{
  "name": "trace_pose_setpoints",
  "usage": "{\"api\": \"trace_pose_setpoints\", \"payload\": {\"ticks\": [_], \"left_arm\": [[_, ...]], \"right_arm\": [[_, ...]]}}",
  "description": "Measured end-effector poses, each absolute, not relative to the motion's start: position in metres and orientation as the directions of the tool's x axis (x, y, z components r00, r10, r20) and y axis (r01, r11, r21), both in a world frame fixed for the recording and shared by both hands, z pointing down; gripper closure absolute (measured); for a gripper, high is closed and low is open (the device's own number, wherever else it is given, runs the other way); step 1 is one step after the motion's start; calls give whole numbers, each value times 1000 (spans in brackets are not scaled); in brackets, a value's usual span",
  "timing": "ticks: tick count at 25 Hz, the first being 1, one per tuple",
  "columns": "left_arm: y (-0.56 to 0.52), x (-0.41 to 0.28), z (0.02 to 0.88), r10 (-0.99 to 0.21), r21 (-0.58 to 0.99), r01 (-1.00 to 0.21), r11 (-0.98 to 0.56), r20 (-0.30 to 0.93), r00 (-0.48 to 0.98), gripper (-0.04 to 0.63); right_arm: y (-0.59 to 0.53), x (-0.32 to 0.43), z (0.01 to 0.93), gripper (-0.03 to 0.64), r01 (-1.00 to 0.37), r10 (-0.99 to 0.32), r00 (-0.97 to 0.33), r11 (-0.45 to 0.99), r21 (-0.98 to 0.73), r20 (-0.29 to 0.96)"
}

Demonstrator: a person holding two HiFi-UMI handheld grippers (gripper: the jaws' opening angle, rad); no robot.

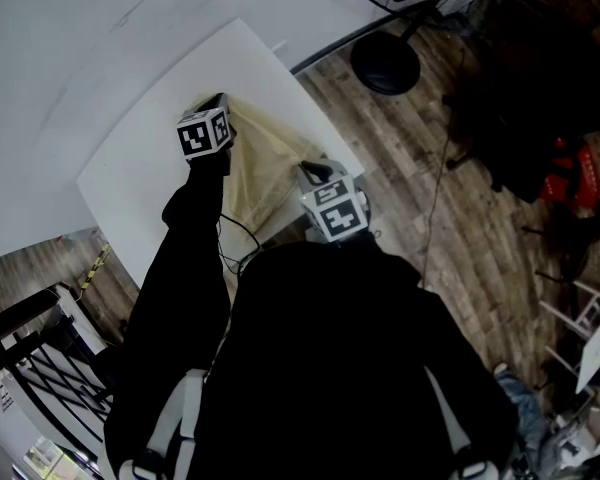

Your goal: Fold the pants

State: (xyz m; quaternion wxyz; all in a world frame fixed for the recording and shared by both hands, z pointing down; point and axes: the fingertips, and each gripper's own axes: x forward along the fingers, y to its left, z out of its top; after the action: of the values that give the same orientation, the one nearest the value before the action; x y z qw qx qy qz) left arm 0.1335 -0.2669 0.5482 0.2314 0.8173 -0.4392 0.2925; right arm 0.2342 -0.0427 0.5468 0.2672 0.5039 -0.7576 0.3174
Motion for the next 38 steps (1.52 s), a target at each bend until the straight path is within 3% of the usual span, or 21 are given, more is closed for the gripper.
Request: {"api": "trace_pose_setpoints", "payload": {"ticks": [4,7,38], "left_arm": [[-267,145,551,-587,123,-853,-507,675,447,583],[-268,150,556,-584,132,-846,-517,668,461,517],[-219,28,536,-638,159,-897,-411,653,408,517]], "right_arm": [[-43,250,548,601,-943,-607,-326,263,-203,725],[-47,253,550,565,-945,-612,-321,255,-203,723],[-123,161,515,563,-907,-657,-386,398,-137,647]]}}
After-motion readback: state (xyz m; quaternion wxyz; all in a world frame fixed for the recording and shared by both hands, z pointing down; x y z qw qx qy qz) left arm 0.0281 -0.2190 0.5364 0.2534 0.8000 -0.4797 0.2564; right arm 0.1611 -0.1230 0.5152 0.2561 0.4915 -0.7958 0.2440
